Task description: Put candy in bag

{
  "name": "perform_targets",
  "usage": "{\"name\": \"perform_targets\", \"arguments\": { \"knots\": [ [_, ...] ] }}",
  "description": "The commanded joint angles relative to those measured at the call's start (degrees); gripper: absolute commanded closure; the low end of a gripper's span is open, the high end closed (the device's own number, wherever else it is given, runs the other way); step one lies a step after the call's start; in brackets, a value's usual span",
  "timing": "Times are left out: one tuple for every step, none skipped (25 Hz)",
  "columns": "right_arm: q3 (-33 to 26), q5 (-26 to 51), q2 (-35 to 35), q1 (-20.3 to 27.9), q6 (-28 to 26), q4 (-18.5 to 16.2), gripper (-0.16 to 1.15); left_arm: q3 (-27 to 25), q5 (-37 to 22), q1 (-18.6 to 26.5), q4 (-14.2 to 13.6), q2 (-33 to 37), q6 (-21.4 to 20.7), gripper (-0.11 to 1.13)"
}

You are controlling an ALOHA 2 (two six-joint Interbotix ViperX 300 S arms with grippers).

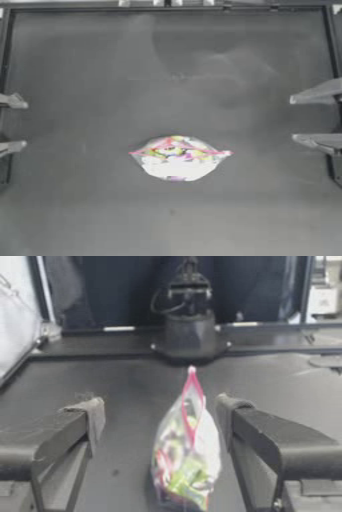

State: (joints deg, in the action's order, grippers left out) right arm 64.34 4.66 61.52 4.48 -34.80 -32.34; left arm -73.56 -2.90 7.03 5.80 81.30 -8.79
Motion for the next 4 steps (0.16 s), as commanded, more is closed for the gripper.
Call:
{"name": "perform_targets", "arguments": {
  "knots": [
    [-0.8, -0.4, -0.3, 0.0, 0.0, 0.1, 0.04, 0.7, 0.3, 0.1, 0.2, 0.2, 0.1, 0.04],
    [-0.8, -0.7, -0.2, 0.0, 0.0, 0.1, 0.04, 0.7, 0.3, 0.1, 0.2, 0.4, 0.1, 0.04],
    [-0.9, -0.8, -0.3, 0.0, 0.0, 0.1, 0.04, 0.7, 0.3, 0.1, 0.2, 0.6, 0.1, 0.04],
    [-1.0, -0.9, -0.3, 0.0, 0.0, 0.1, 0.04, 0.7, 0.3, 0.1, 0.2, 1.0, 0.1, 0.04]
  ]
}}
